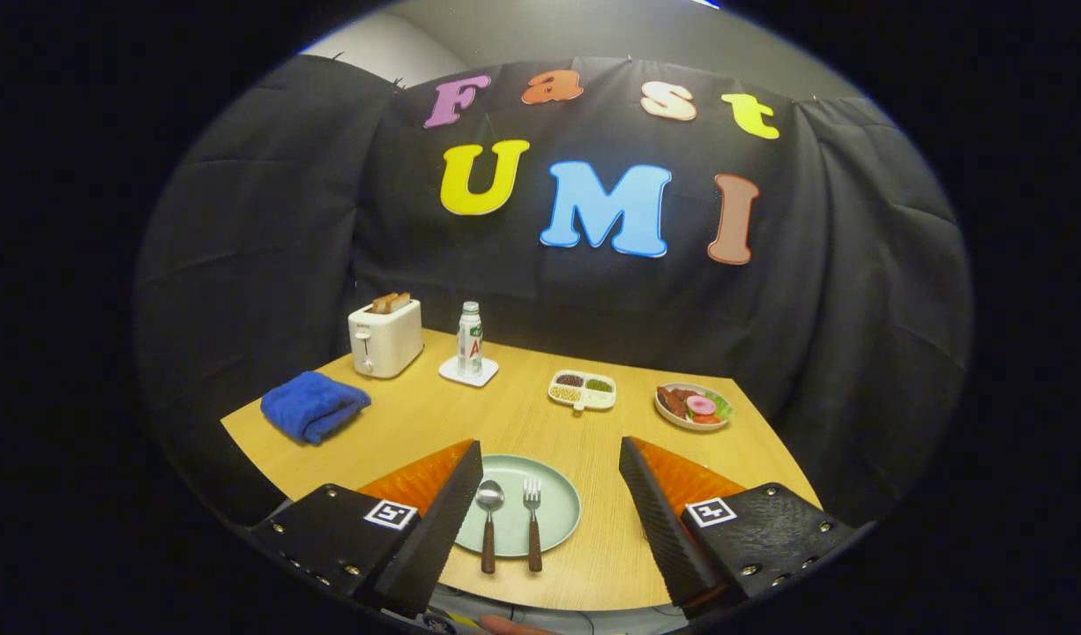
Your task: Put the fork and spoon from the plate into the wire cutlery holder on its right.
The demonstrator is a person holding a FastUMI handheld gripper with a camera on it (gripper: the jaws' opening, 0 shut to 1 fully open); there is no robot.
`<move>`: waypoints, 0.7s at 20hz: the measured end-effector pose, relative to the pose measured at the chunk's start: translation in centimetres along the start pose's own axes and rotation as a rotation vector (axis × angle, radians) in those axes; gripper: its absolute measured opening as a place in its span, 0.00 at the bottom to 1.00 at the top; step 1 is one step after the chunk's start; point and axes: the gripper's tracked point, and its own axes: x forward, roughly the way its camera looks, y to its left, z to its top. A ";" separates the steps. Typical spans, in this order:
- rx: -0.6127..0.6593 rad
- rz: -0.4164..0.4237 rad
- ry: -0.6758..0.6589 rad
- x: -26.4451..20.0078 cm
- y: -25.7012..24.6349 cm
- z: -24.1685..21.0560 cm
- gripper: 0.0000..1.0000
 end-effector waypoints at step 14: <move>0.031 0.030 0.426 3.1 -0.9 -11.7 0.96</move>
